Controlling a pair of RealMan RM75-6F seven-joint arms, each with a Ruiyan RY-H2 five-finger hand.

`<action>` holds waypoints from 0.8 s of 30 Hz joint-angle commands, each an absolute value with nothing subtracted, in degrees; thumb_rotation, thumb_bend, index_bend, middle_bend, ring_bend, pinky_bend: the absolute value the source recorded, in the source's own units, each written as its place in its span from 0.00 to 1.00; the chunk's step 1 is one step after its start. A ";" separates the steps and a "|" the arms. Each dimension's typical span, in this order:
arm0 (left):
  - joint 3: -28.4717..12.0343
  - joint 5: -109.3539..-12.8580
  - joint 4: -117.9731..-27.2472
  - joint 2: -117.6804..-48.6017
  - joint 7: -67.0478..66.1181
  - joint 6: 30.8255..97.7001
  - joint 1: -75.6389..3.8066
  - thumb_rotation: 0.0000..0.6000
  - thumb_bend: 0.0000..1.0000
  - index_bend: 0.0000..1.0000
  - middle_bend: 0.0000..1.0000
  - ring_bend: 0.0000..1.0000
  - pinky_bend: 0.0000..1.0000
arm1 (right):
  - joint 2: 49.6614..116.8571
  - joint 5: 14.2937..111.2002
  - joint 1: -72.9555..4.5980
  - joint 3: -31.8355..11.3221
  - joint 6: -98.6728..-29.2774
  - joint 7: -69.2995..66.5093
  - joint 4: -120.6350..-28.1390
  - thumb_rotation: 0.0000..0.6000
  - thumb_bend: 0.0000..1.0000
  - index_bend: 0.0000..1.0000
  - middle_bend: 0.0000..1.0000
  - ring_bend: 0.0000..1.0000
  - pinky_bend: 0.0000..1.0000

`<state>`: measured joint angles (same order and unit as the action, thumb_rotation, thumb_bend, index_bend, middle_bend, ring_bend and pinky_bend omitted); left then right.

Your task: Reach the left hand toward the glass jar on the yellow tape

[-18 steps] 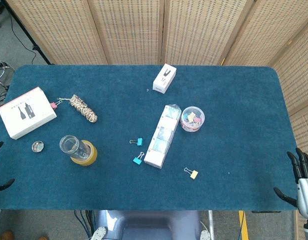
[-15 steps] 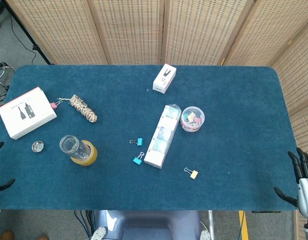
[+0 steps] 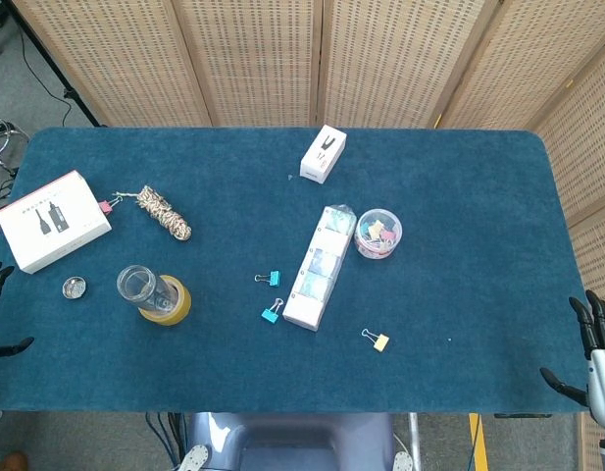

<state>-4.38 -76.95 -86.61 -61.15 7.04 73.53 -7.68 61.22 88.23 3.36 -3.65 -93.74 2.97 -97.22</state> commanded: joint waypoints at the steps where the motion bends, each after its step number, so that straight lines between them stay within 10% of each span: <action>1: -6.22 -75.17 -80.50 -64.43 11.53 68.65 -11.07 1.00 0.00 0.00 0.00 0.00 0.00 | 60.99 87.96 3.38 -3.67 -93.54 2.50 -97.22 1.00 0.00 0.00 0.00 0.00 0.00; 10: -6.99 -73.50 -63.12 -72.47 19.27 58.43 -16.40 1.00 0.01 0.30 0.00 0.00 0.00 | 61.05 87.70 3.00 -3.62 -92.59 2.04 -97.16 1.00 0.00 0.00 0.00 0.00 0.00; 24: -6.07 -77.39 -48.84 -81.20 24.93 55.77 -20.75 1.00 0.19 0.42 0.00 0.00 0.00 | 61.18 87.57 2.87 -3.61 -92.29 1.14 -96.61 1.00 0.00 0.00 0.00 0.00 0.00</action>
<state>-6.18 -77.14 -49.15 -80.90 24.65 56.02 -20.47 61.18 87.57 2.87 -3.61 -92.30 1.13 -96.62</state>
